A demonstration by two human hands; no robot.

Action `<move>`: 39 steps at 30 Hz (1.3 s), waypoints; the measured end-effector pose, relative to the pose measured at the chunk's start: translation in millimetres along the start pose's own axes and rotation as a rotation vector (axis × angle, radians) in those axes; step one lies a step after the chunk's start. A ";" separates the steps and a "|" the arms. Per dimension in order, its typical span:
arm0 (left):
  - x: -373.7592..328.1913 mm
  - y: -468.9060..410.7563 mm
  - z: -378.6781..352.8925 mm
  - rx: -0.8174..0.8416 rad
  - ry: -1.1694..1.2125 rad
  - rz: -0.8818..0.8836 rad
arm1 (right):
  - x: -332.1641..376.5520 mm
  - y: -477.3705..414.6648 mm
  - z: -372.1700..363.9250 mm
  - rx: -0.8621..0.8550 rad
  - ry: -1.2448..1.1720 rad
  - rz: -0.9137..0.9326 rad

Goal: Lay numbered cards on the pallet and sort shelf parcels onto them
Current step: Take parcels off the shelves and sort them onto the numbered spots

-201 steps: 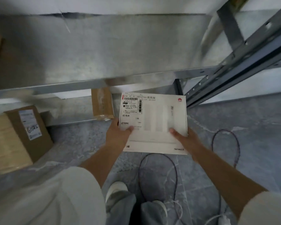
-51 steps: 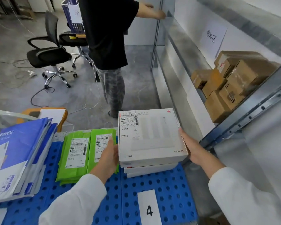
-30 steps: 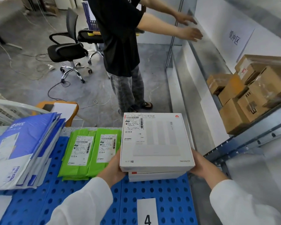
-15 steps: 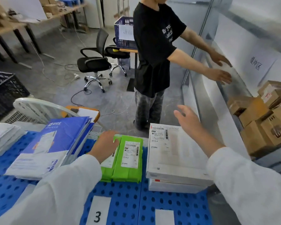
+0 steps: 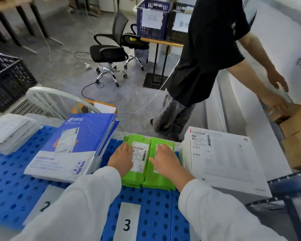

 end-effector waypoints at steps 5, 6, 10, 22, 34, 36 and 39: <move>8.3 -5.6 -12.1 0.060 0.222 0.075 | -22.3 -4.1 -24.8 0.126 -0.129 -0.270; 8.7 -6.3 -14.1 0.071 0.260 0.073 | -22.7 -4.7 -27.9 0.153 -0.253 -0.341; 13.7 -10.0 -25.7 0.152 0.447 0.171 | -26.3 -11.2 -34.9 0.187 -0.616 -0.562; 18.9 -9.2 -38.5 0.160 0.902 0.343 | -24.0 -10.1 -46.4 0.152 -0.846 -0.633; 33.6 44.7 87.8 -0.285 0.098 -0.209 | 70.5 8.9 39.3 -0.171 0.139 0.105; 42.9 62.1 91.6 -0.241 0.025 -0.199 | 84.0 17.1 44.5 -0.222 0.143 0.167; 56.6 86.5 89.7 -0.204 -0.035 -0.163 | 96.1 27.2 37.6 -0.250 0.106 0.234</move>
Point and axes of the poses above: each hand's wrist, its own y-axis away from the middle knuckle, its own z-axis out of the back of the hand, x = y × z, the point moved 1 cm from there along -y, towards the middle knuckle, and after that the axes turned 1 degree about -x, right-handed, at the moved point
